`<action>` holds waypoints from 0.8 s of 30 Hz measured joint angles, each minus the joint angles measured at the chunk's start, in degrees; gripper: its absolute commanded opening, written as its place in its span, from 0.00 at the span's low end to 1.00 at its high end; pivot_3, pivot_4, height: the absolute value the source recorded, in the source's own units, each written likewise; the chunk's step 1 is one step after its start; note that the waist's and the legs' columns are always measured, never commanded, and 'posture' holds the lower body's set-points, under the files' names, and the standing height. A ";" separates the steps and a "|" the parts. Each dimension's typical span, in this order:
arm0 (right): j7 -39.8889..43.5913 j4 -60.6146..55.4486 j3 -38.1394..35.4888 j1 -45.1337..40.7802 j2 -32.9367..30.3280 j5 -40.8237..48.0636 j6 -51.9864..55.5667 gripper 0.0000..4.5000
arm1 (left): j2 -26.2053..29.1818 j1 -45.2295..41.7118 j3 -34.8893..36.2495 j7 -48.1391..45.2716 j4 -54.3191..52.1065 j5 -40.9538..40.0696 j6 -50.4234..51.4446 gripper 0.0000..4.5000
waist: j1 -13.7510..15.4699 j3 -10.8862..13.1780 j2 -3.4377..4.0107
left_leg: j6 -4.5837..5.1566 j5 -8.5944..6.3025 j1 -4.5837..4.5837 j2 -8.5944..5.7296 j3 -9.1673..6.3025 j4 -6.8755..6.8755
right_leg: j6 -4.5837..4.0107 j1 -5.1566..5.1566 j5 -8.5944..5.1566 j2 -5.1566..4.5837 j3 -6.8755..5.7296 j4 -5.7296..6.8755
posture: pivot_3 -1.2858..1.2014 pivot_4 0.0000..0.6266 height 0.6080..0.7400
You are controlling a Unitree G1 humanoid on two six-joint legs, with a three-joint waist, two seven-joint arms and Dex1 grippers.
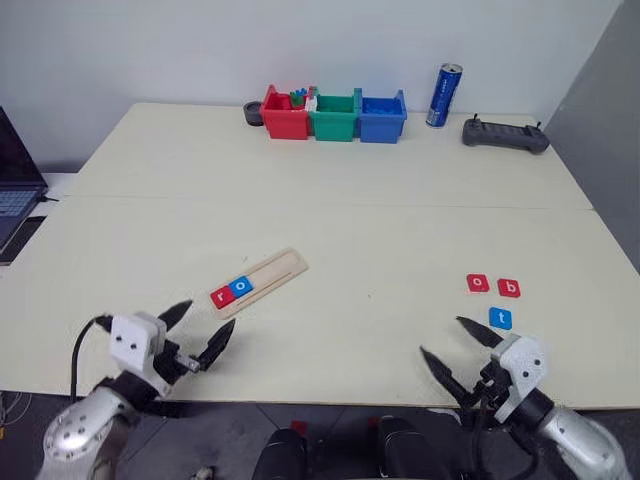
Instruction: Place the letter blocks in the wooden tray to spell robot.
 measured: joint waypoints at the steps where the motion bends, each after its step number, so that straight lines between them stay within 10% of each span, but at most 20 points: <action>1: 1.09 -1.43 0.04 -1.56 -1.32 1.81 2.04 0.99 | 0.96 -1.22 -0.08 -0.82 0.07 -0.27 0.40 1.00 | 0.00 -0.02 0.00 | 0.00 0.00 0.01 0.00 0.00 0.00 | -0.01 0.02 0.00 0.01 -0.01 0.00 | 0.52 0.24 1.00; 24: 6.81 -8.61 3.47 -21.17 -11.63 16.84 22.07 0.99 | 19.05 -25.25 -10.63 -20.28 25.83 5.42 6.97 1.00 | -0.05 0.01 -0.04 | 0.01 -0.01 -0.07 0.00 -0.03 -0.05 | -0.24 -0.09 0.13 0.02 -0.06 -0.03 | 0.52 0.24 1.00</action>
